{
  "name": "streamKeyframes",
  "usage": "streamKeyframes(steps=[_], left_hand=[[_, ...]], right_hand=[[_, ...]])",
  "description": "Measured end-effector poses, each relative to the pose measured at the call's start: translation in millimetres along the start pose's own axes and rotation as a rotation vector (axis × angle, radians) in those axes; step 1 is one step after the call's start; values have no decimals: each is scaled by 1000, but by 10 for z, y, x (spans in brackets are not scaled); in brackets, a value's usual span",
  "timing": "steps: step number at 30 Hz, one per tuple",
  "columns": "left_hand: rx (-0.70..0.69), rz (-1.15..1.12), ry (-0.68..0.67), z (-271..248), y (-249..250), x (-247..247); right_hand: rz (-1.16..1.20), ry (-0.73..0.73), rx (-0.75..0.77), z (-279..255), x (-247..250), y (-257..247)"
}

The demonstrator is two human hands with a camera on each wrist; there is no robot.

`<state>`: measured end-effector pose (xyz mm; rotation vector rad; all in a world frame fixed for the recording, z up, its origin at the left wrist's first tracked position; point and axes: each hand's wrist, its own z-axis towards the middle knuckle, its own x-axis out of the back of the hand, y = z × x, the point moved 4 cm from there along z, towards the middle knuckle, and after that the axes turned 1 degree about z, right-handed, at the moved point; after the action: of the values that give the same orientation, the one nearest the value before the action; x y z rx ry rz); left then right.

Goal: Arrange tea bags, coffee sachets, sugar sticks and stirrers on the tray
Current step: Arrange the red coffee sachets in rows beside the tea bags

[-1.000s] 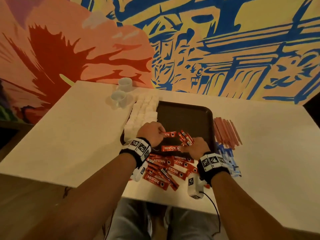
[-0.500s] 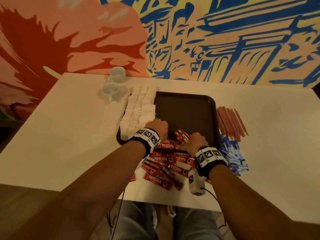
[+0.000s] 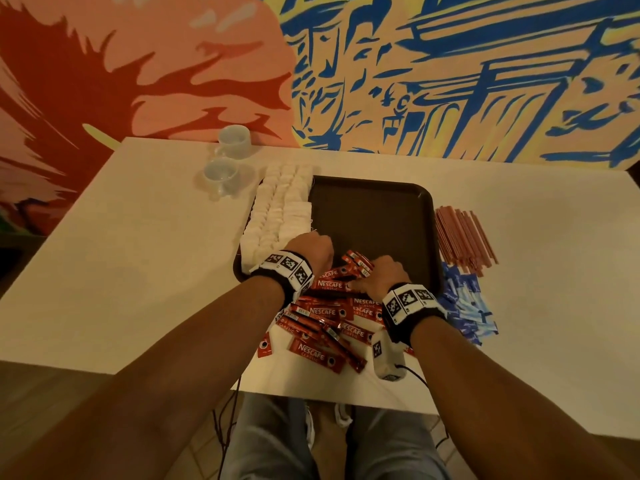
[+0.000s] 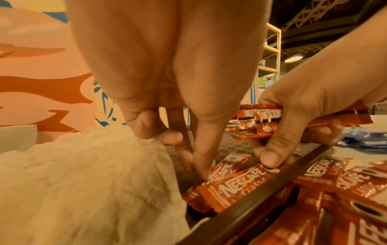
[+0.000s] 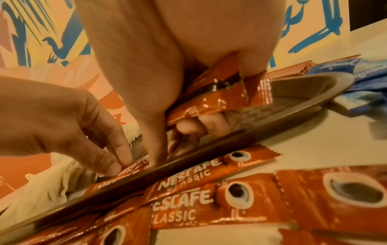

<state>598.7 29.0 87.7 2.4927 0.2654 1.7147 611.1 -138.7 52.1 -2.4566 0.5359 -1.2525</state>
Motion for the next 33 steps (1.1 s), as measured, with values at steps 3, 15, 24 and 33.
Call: streamKeyframes(steps=[3, 15, 24, 33], left_hand=[[-34, -3, -21, 3, 7, -18], [-58, 2, 15, 17, -35, -30], [-70, -111, 123, -202, -55, 274], [-191, -548, 362, -1123, 59, 917]], right_hand=[[-19, 1, 22, 6, -12, -52], [-6, -15, 55, 75, -67, -62], [170, 36, 179, -206, 233, -111], [447, -48, 492, -990, 552, -369]])
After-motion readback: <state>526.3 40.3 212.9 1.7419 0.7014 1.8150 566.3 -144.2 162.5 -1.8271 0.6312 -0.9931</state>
